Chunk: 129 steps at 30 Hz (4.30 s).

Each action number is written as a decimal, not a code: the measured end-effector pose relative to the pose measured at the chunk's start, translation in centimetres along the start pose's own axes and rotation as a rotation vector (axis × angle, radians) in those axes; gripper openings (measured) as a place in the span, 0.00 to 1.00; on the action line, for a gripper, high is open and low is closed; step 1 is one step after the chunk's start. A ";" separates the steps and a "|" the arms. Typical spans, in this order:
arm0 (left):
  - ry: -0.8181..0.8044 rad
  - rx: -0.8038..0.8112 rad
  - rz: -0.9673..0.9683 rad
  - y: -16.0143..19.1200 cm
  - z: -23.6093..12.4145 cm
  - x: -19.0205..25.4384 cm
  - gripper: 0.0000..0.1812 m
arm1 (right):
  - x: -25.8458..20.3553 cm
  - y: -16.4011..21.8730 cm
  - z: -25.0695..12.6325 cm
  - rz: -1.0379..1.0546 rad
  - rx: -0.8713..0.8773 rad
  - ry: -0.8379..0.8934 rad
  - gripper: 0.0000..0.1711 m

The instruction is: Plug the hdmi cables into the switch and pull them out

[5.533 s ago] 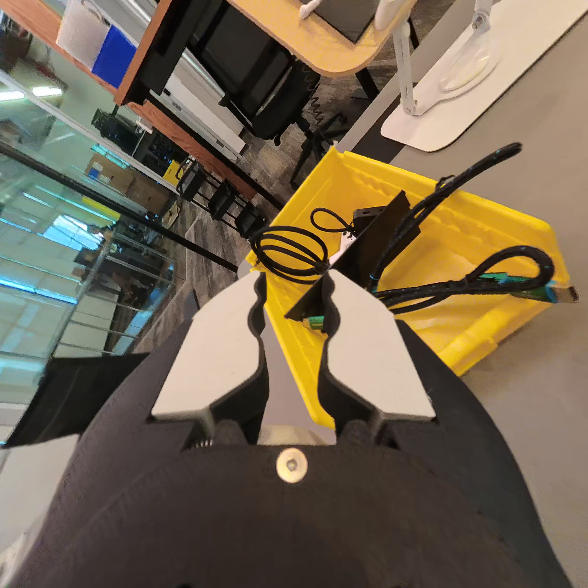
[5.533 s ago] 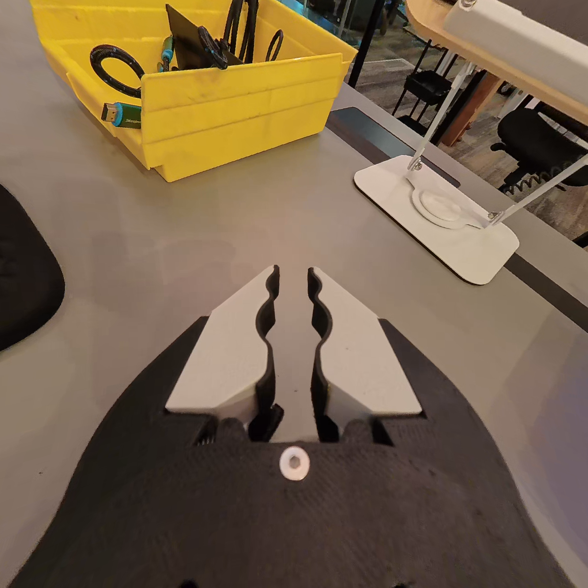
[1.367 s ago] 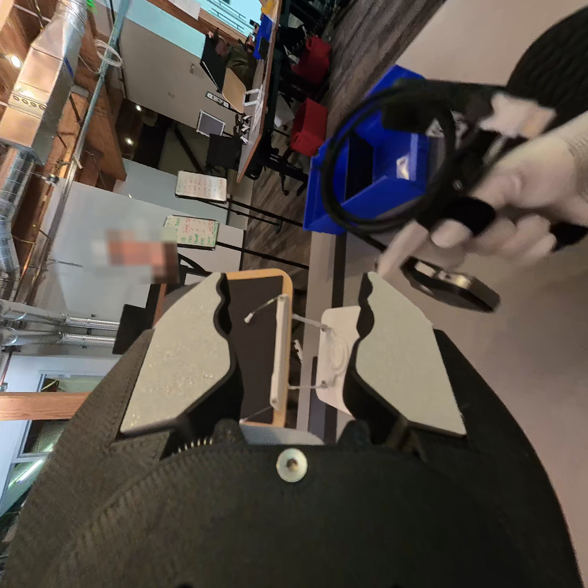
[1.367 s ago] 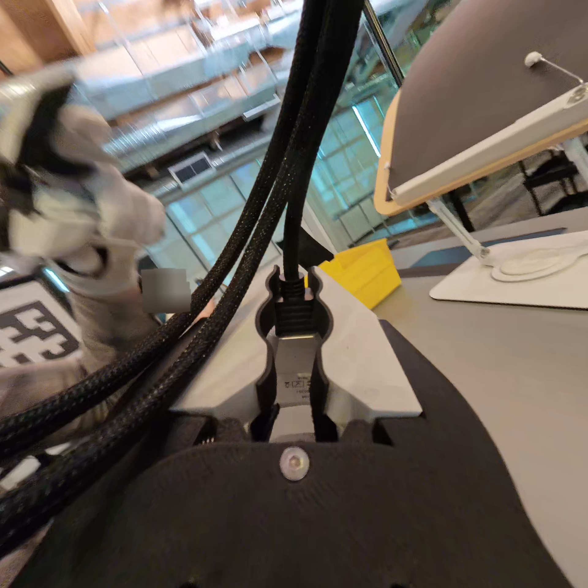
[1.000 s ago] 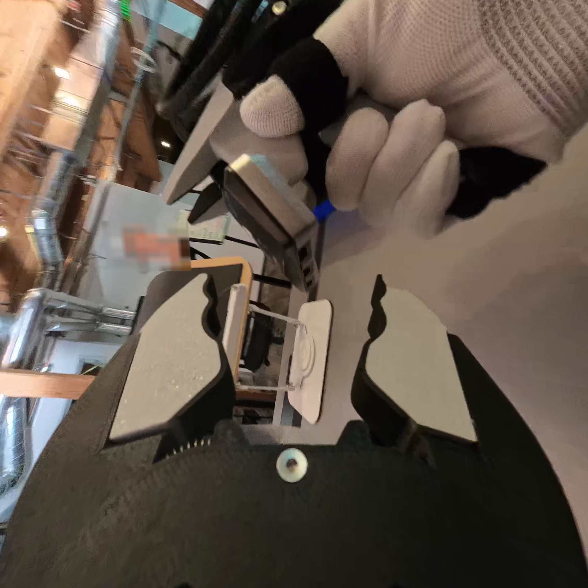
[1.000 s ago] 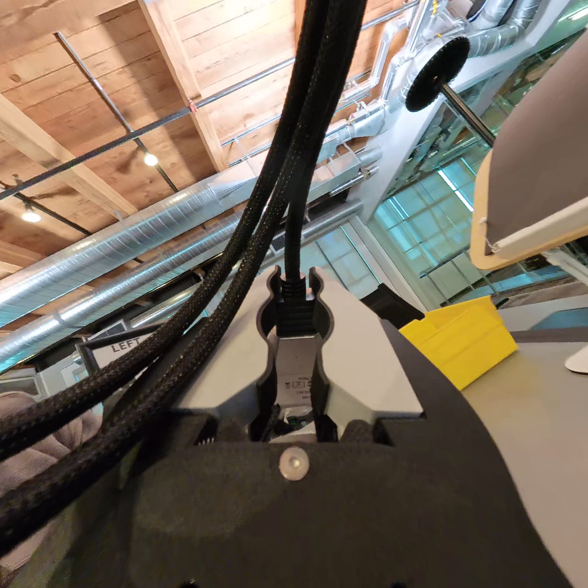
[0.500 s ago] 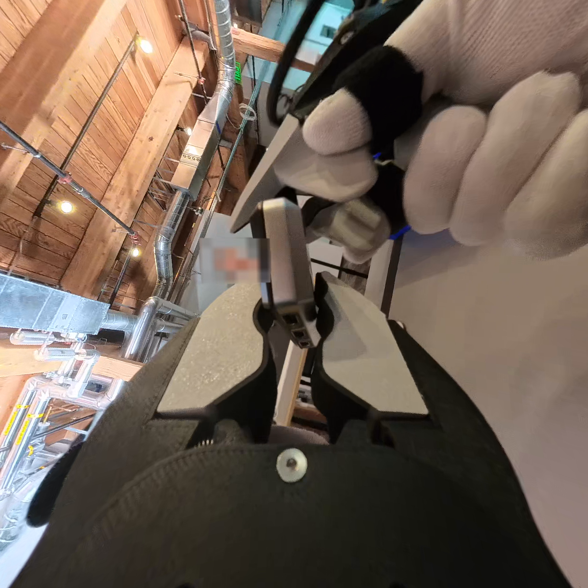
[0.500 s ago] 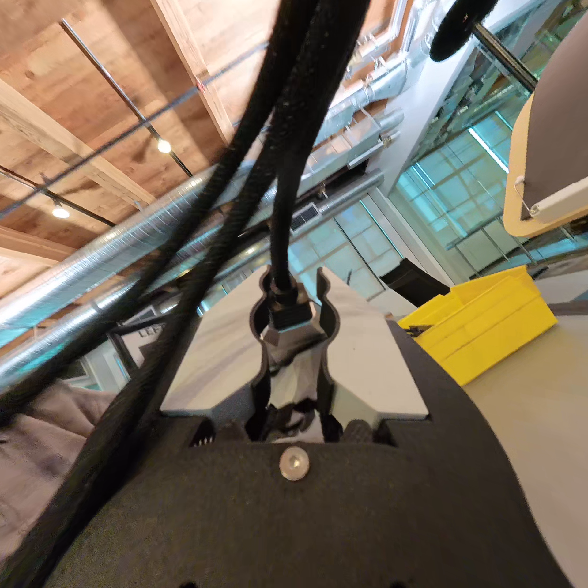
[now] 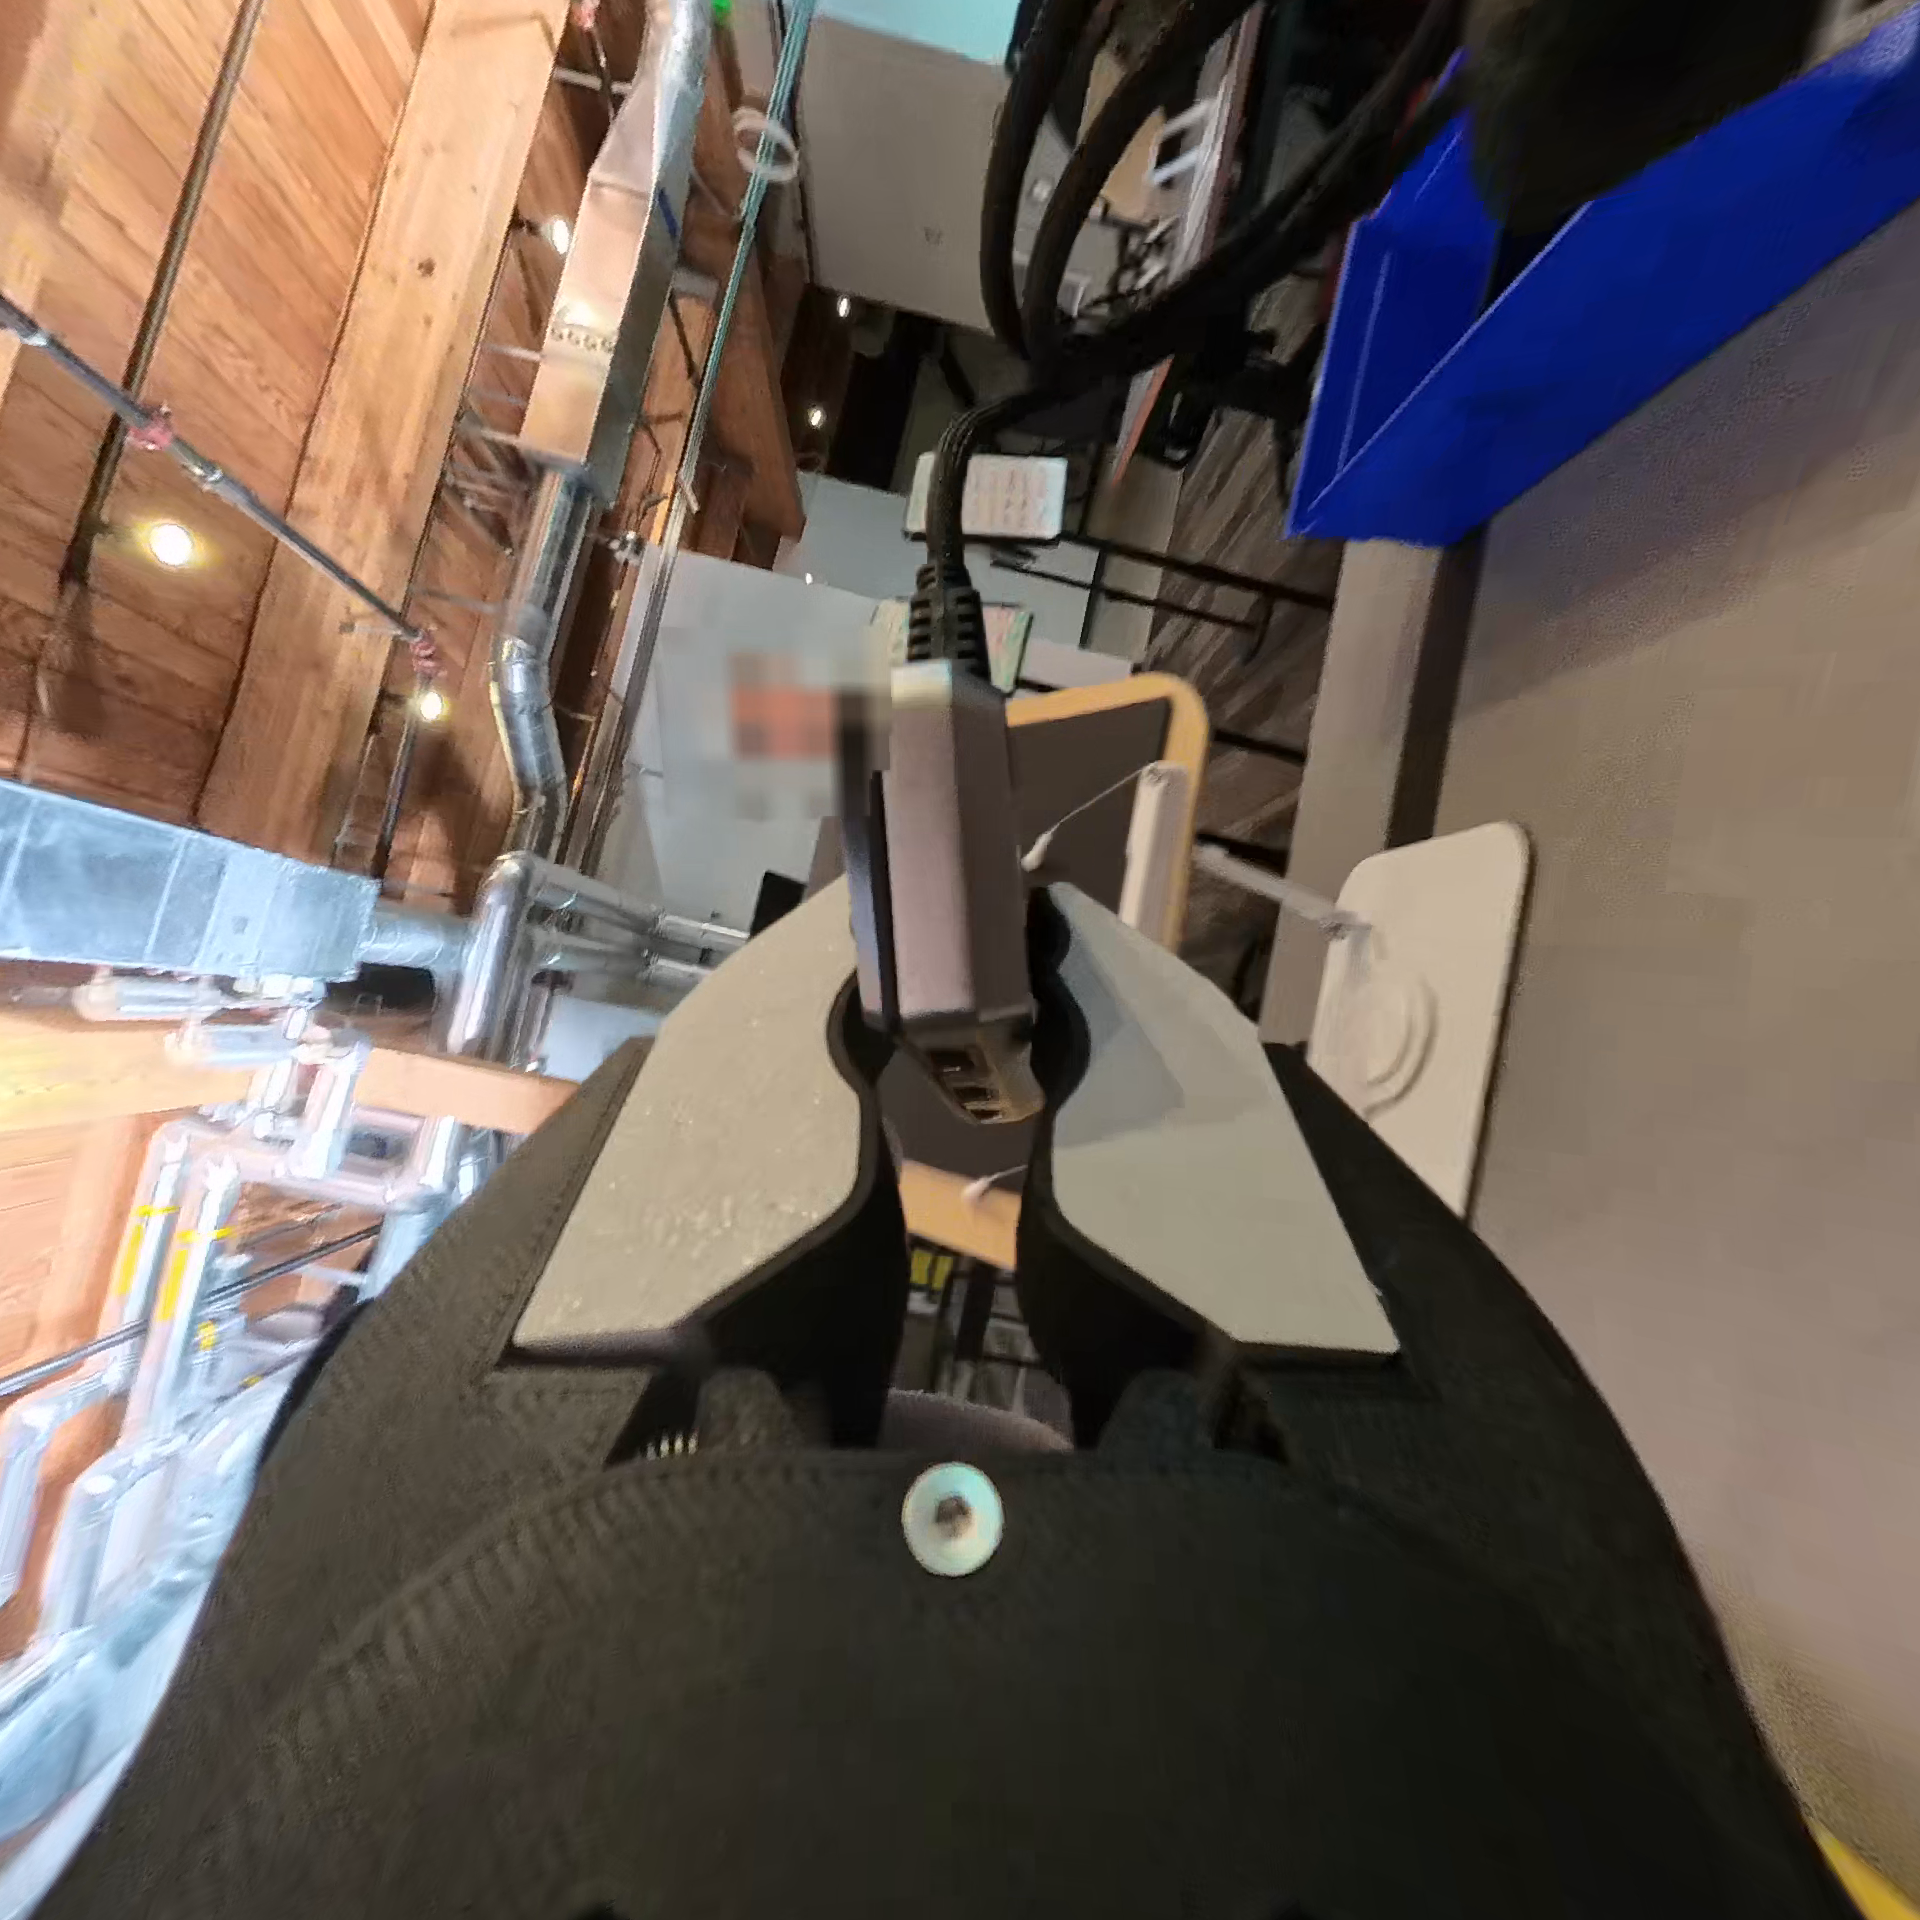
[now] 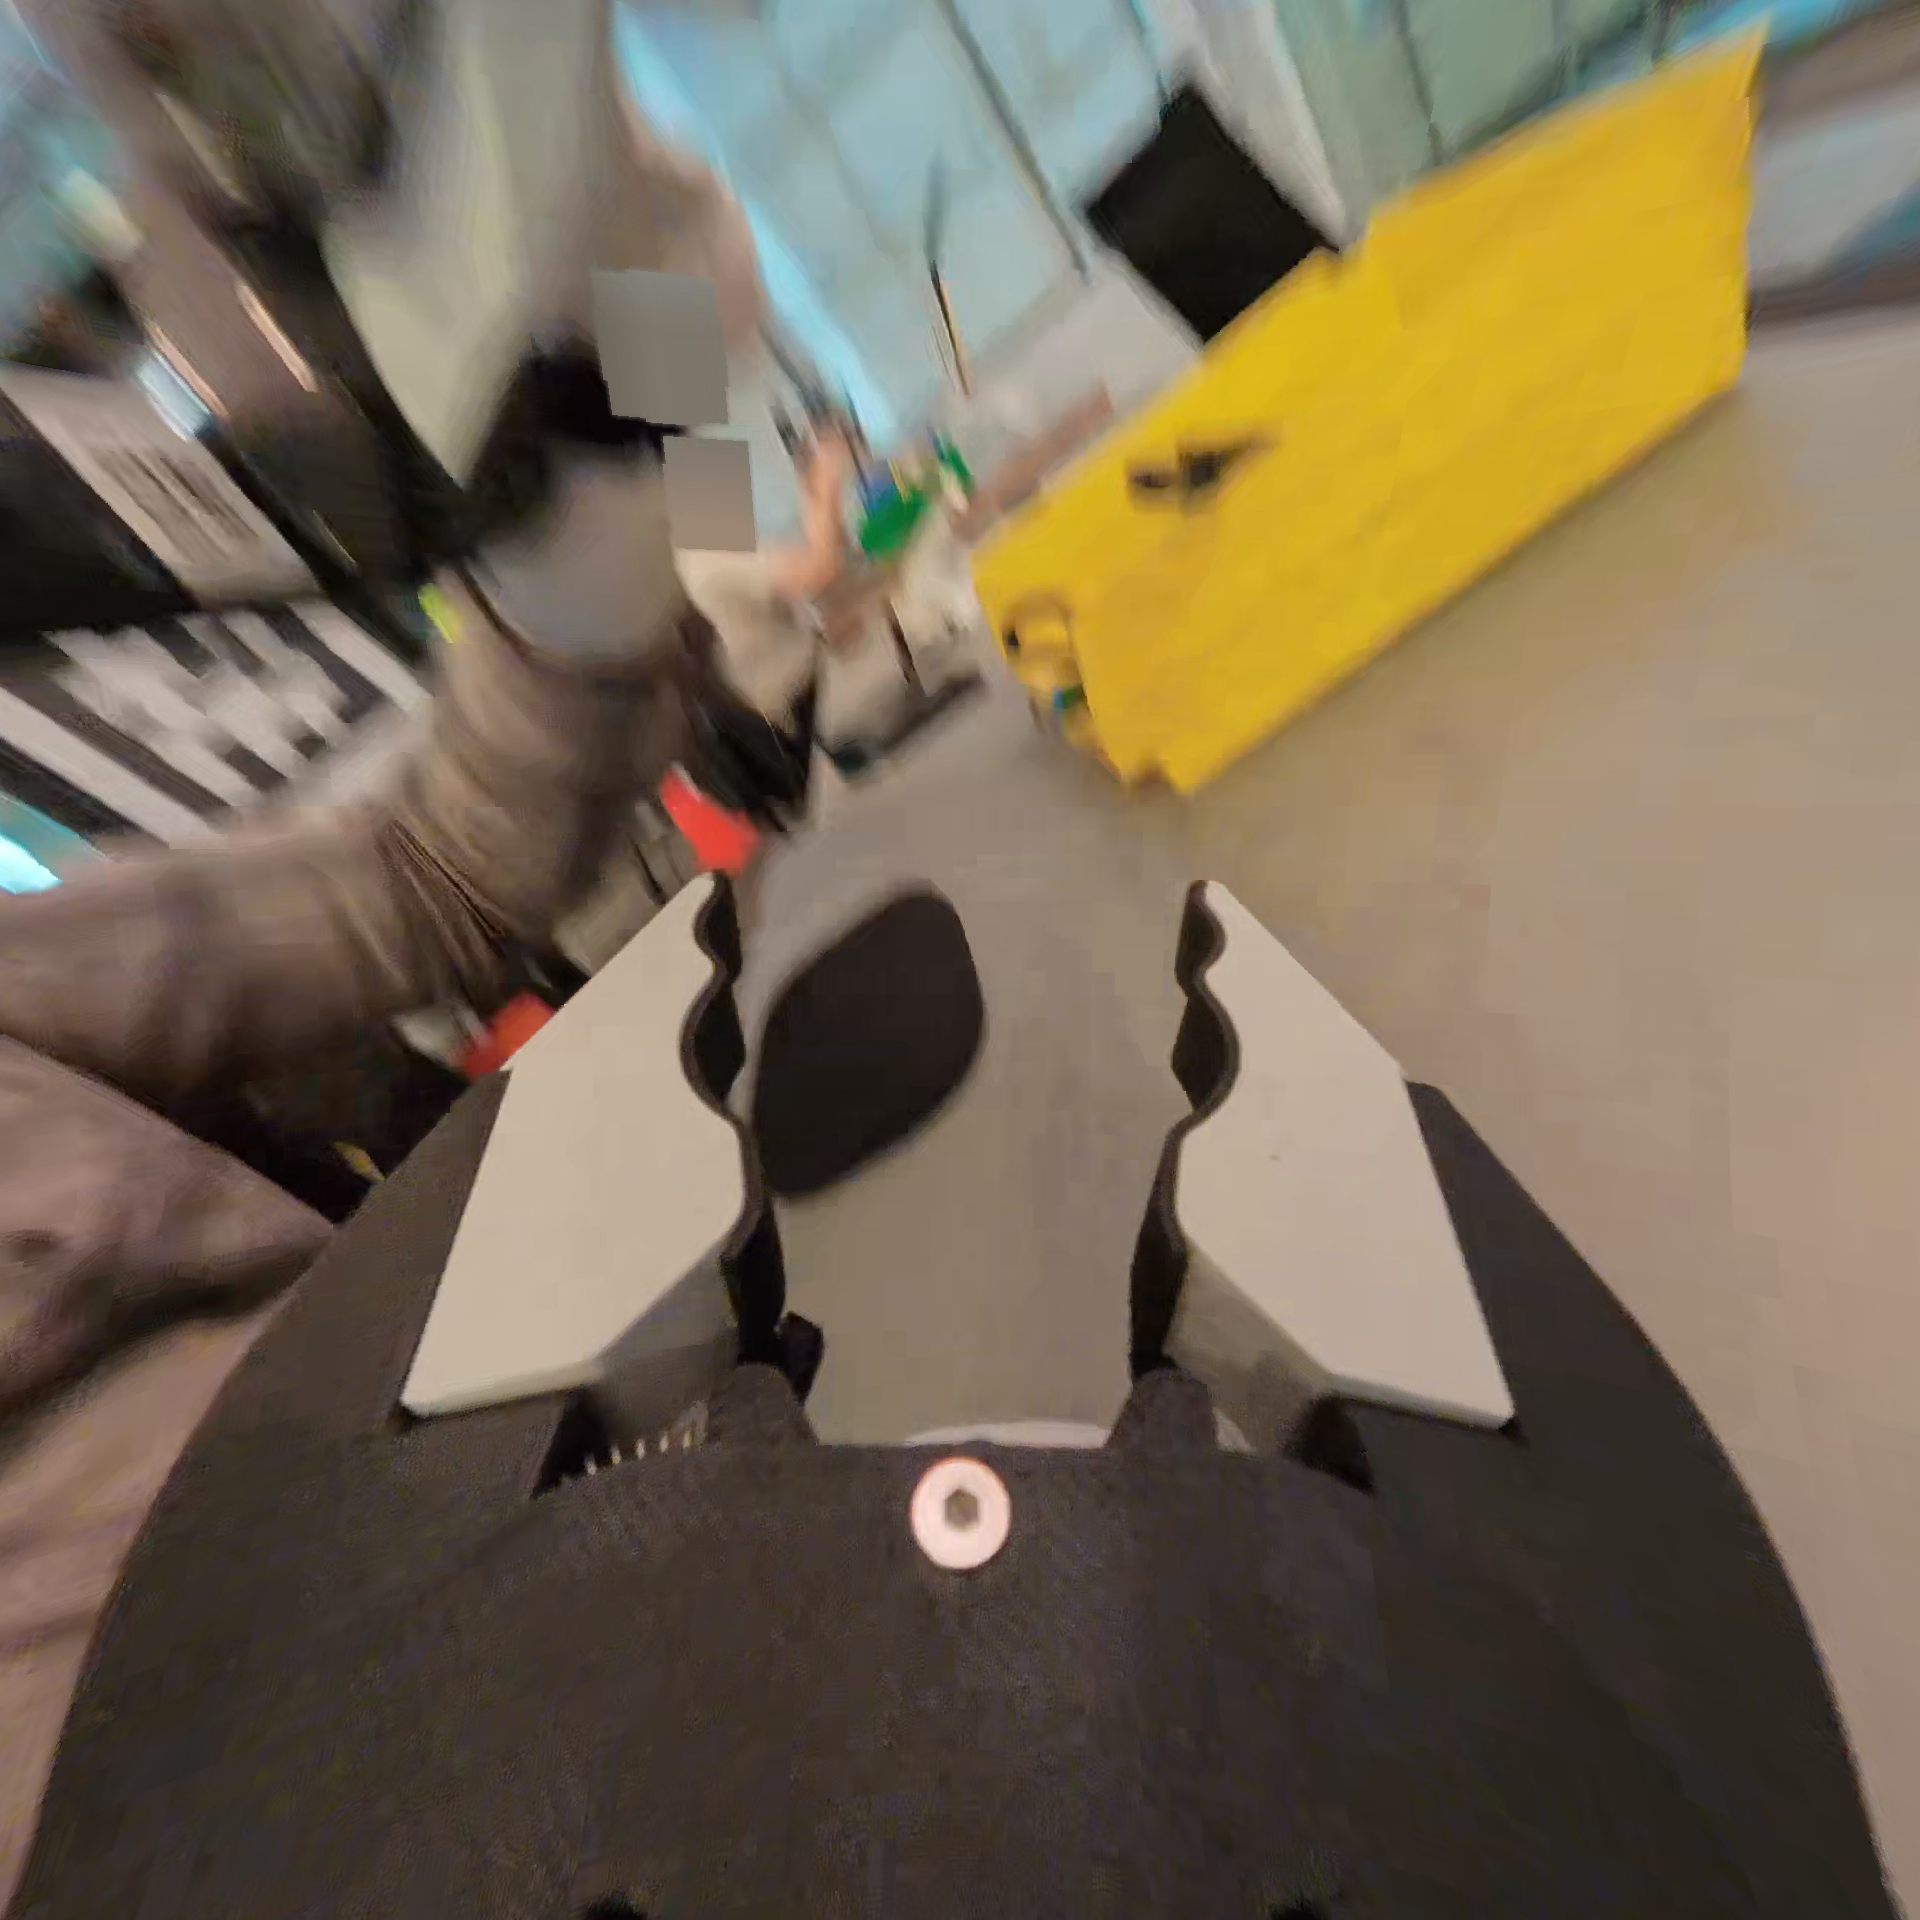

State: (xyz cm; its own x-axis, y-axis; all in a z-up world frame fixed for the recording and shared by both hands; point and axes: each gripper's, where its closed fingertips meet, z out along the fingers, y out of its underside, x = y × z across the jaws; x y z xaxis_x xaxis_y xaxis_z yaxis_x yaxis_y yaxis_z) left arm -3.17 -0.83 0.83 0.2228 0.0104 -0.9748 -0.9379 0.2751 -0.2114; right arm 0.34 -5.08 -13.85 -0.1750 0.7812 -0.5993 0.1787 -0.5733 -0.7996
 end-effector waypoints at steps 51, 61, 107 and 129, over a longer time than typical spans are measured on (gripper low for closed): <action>0.031 0.277 0.164 -9.6 -4.5 6.3 0.12 | -11.2 -4.3 -5.4 -0.741 0.043 -0.126 0.23; 0.054 0.262 0.035 -9.1 -3.9 6.7 0.12 | -10.3 -4.0 -5.3 -0.732 0.036 -0.119 0.21; 0.040 0.142 0.004 -8.6 -2.5 4.9 0.21 | -9.6 -5.7 -7.4 -0.577 0.201 -0.199 0.12; 0.086 -0.239 -0.214 7.3 -10.7 -2.1 0.07 | -12.8 -7.7 -12.9 -0.473 0.489 -0.523 0.11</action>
State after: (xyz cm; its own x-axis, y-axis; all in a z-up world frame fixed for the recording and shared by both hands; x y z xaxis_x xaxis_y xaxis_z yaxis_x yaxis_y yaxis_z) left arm -13.33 -9.10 0.59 0.4076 -0.1070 -0.9069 -0.9105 0.0288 -0.4126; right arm 13.67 -7.50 0.47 -0.5712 0.8196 -0.0435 -0.4420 -0.3518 -0.8251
